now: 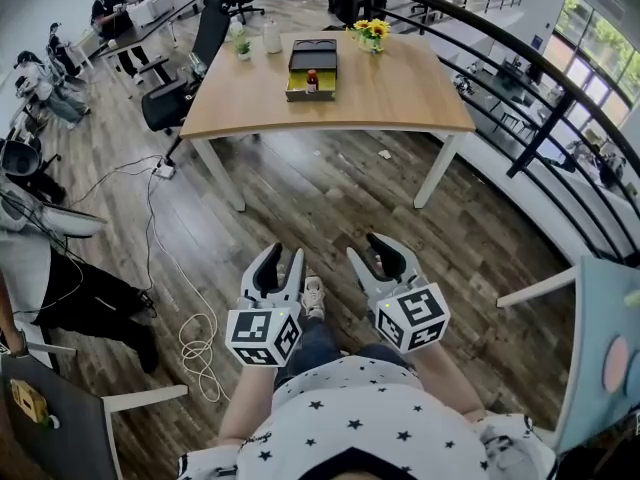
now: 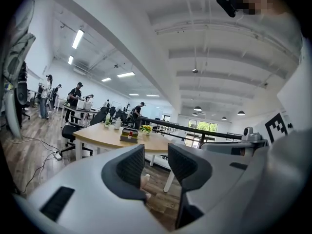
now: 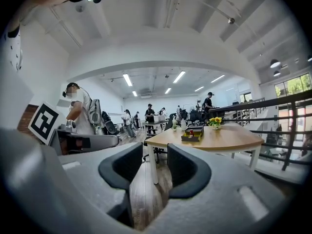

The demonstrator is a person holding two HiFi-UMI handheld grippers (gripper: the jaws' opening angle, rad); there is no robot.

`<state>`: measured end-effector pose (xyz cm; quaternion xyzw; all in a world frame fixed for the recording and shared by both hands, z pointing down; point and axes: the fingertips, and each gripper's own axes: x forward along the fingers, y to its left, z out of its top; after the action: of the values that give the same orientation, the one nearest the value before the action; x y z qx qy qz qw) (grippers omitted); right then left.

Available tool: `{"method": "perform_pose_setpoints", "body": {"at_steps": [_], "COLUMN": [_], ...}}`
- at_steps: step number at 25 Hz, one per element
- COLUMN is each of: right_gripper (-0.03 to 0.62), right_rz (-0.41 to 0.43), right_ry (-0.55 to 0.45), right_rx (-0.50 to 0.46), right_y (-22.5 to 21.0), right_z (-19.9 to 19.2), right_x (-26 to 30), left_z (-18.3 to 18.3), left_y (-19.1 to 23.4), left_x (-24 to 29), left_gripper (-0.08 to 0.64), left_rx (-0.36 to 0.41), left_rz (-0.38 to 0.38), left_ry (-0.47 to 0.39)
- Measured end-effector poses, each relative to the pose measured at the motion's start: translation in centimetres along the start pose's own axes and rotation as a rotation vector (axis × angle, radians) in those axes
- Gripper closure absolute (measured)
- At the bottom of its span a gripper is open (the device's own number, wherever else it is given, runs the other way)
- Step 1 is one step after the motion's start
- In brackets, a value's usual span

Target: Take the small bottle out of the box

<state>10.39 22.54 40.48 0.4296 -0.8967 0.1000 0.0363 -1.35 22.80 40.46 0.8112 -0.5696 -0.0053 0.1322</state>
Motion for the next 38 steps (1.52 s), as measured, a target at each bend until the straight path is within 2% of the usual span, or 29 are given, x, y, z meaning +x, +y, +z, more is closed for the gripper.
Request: {"method": "perform_pose_setpoints", "body": {"at_steps": [14,26,38], "right_gripper": [0.434,0.434,0.434], "right_rz": [-0.019,-0.032,-0.051], "right_ry": [0.029,0.035,0.05], "right_rx": [0.003,0.017,0.01], "right_y": [-6.0,-10.1,-13.7], "right_z": [1.7,5.6,7.1], "right_x": [9.8,20.9,30.8], "left_z": [1.8,6.1,7.9], "left_y": [4.9,11.4,17.8], "left_x": [10.6,20.5,28.8], "left_gripper": [0.414,0.414,0.414], "left_rx": [-0.02,-0.034,-0.038], "left_rz": [-0.03,-0.066,-0.085], "left_ry": [0.022,0.036,0.055]}}
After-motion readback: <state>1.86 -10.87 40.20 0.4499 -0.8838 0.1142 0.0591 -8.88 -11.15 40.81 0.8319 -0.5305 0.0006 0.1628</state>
